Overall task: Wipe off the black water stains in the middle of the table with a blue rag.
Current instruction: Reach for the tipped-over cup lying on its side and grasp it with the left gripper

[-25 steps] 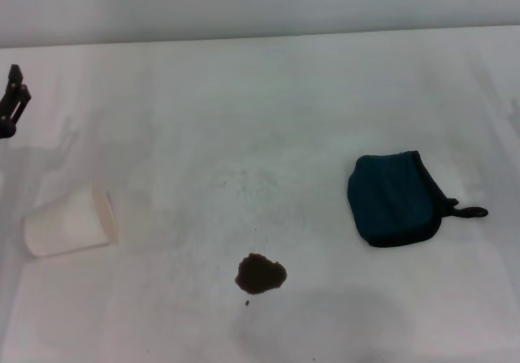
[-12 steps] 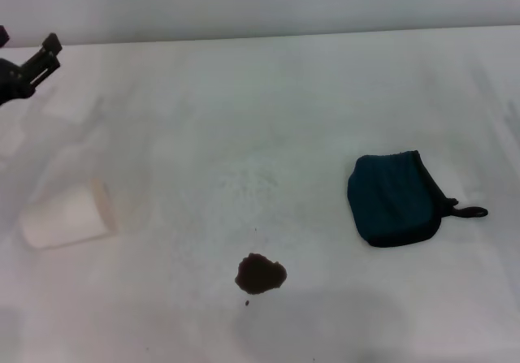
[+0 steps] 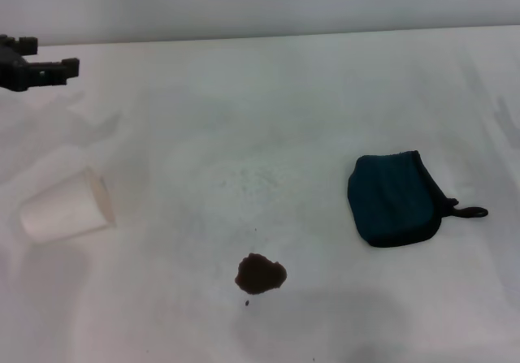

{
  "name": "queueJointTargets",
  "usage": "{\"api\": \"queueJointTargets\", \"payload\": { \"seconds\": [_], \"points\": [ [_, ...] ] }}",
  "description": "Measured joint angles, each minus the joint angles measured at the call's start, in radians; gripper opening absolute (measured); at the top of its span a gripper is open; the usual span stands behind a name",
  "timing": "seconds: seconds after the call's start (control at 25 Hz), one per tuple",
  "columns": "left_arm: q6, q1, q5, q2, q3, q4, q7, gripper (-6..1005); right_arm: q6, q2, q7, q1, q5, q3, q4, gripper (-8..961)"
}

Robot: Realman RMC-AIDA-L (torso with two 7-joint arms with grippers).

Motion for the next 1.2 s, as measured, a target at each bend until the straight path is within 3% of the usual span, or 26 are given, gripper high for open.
{"api": "queueJointTargets", "payload": {
  "seconds": [0.16, 0.24, 0.4, 0.56, 0.72, 0.84, 1.2],
  "points": [
    [0.131, -0.064, 0.149, 0.037, 0.000, -0.086, -0.005, 860, 0.001, 0.001, 0.000, 0.001, 0.000, 0.000, 0.010, 858],
    [0.191, -0.103, 0.285, 0.066, 0.001, -0.105, -0.002, 856, 0.003, 0.001, 0.000, 0.001, 0.000, 0.000, 0.015, 858],
    [0.242, -0.155, 0.510, 0.083, 0.002, -0.103, 0.051, 850, 0.005, 0.001, 0.000, -0.002, 0.000, 0.000, 0.023, 858],
    [0.251, -0.186, 0.640, 0.054, 0.002, -0.110, 0.143, 844, 0.005, 0.001, 0.000, -0.002, 0.000, -0.006, 0.026, 858],
    [0.228, -0.189, 0.674, 0.006, 0.002, -0.120, 0.234, 837, 0.013, 0.001, 0.000, -0.001, 0.000, -0.024, 0.027, 858],
    [0.195, -0.194, 0.707, -0.017, 0.002, -0.119, 0.271, 832, 0.031, 0.001, 0.000, -0.003, 0.000, -0.027, 0.027, 858],
    [0.108, -0.167, 0.714, -0.025, 0.001, -0.062, 0.308, 818, 0.057, 0.001, 0.000, -0.016, 0.000, -0.028, 0.026, 857]
  ]
}}
